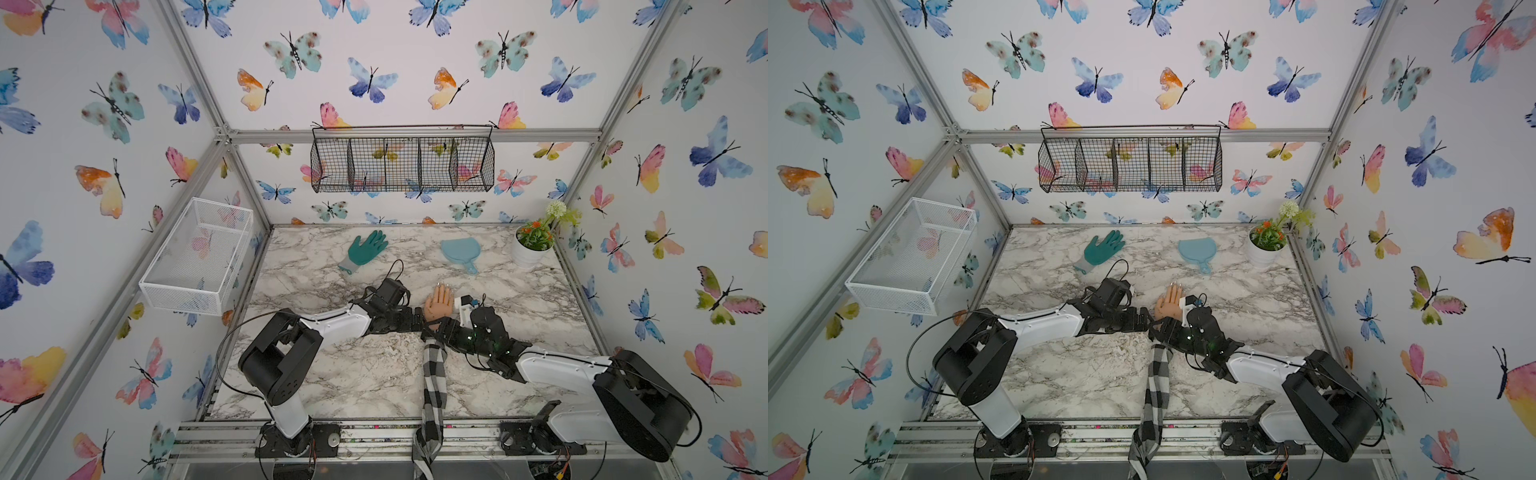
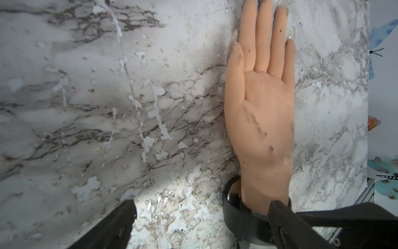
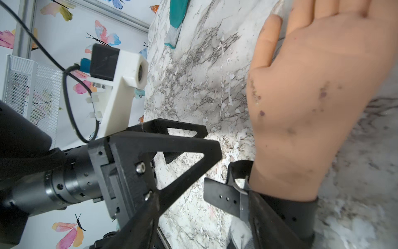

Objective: Take off the watch
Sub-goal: Untie the watch from the hand.

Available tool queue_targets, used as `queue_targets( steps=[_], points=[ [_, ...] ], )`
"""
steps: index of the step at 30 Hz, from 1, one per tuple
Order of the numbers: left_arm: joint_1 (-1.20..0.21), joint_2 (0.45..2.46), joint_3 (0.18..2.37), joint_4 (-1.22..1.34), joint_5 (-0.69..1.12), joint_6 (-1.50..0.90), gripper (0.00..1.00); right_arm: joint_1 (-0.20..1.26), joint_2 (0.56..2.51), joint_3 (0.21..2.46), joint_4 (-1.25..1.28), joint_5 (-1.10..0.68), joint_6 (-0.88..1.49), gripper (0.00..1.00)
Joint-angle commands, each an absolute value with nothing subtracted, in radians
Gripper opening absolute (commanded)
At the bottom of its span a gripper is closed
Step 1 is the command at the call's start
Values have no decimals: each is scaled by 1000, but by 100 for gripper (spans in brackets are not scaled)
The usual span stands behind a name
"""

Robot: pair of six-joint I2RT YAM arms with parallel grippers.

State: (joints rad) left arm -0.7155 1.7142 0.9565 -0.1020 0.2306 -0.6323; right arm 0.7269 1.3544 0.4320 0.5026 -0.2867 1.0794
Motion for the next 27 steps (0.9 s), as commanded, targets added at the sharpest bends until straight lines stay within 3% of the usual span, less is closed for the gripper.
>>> queue_targets(
  steps=[1, 18, 27],
  points=[
    [-719, 1728, 942, -95, 246, -649, 99, 725, 1382, 480, 527, -358, 1054, 68],
    [-673, 1692, 975, -133, 199, -664, 98, 724, 1424, 563, 482, -430, 1006, 65],
    [-673, 1709, 979, -125, 212, -662, 98, 724, 1263, 681, 133, -210, 877, 66]
  ],
)
